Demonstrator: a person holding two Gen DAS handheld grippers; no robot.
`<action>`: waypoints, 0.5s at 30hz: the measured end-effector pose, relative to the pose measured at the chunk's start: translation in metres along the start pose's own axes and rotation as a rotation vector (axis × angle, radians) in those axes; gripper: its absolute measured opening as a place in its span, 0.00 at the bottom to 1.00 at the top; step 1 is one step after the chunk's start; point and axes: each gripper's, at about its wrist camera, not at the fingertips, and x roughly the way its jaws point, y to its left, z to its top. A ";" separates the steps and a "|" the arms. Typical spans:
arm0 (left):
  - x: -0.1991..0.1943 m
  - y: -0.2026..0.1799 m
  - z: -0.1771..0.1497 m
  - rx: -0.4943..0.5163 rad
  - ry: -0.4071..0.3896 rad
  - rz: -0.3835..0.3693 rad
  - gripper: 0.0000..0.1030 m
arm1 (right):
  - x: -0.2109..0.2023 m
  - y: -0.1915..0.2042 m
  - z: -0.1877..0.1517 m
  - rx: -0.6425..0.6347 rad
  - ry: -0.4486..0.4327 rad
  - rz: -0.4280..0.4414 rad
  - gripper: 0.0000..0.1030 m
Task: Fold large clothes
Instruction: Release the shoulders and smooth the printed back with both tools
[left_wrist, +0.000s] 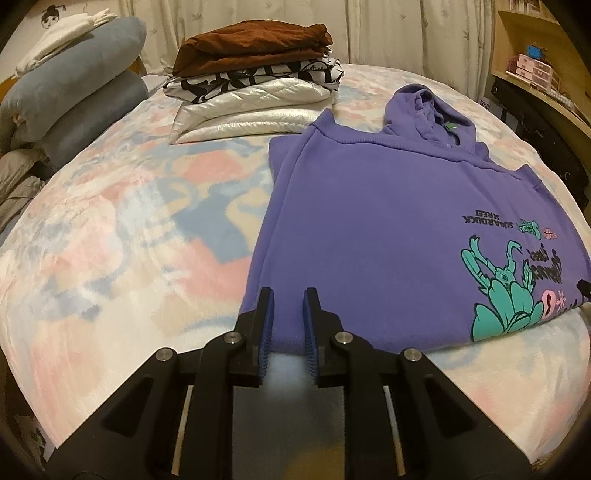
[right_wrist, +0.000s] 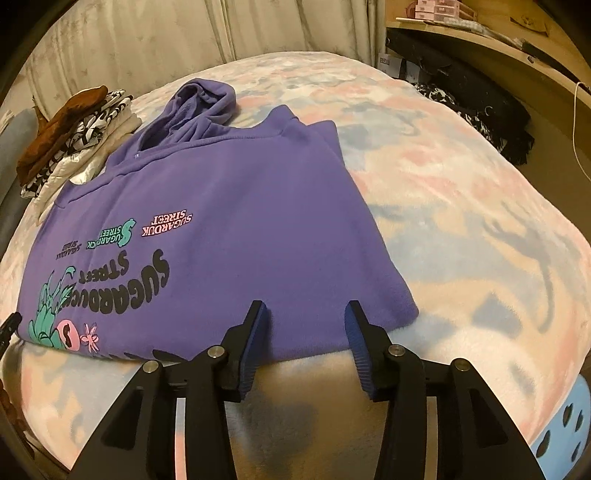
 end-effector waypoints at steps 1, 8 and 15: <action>0.000 0.000 0.001 -0.006 0.005 -0.009 0.19 | 0.001 0.001 0.001 0.000 0.004 0.000 0.47; -0.001 -0.007 0.013 0.016 0.076 -0.058 0.39 | 0.003 0.005 0.006 -0.017 0.036 -0.012 0.50; -0.007 -0.026 0.057 0.110 0.077 -0.127 0.39 | 0.001 0.013 0.037 -0.061 0.112 0.047 0.51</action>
